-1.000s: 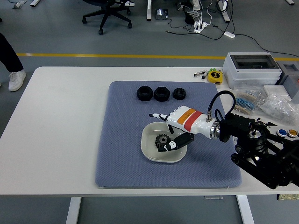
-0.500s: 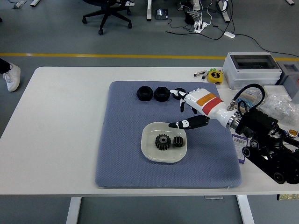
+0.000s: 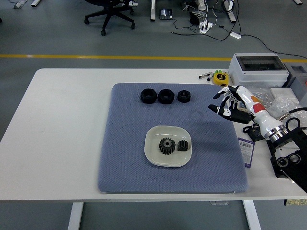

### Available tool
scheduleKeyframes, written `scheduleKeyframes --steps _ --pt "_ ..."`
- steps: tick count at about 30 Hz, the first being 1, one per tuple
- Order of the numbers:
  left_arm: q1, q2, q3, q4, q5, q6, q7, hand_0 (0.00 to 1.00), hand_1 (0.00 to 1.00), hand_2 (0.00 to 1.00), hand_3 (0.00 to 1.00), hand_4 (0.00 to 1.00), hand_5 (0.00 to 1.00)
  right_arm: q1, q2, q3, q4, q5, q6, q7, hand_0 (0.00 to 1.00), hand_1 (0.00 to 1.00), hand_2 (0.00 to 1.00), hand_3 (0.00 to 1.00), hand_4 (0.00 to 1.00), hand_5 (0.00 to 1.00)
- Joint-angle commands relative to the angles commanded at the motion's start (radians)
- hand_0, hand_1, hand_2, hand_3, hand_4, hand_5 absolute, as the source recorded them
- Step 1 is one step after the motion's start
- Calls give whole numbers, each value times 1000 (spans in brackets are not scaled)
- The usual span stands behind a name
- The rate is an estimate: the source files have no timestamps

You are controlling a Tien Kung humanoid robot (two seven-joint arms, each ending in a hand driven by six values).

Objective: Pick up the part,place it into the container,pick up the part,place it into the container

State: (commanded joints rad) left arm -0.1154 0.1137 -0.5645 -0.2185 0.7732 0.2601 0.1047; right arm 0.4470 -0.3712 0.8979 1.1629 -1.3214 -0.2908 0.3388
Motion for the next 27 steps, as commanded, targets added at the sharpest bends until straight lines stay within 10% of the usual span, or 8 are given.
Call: scheduleKeyframes --steps 7,17,27 --pt "3 -2 -9 1 14 -2 2 680 659 649 554 620 586 -145 62 102 82 274 37 -39 146 216 441 532 956 723" --pt "1 -2 -7 1 19 -6 2 680 658 646 553 620 585 -232 105 175 120 683 232 -117 360 534 716 775 998 941" --pt "-3 -2 8 2 -11 -3 -6 679 658 645 553 619 581 -252 110 206 103 653 213 -143 457 622 760 793 998 939"
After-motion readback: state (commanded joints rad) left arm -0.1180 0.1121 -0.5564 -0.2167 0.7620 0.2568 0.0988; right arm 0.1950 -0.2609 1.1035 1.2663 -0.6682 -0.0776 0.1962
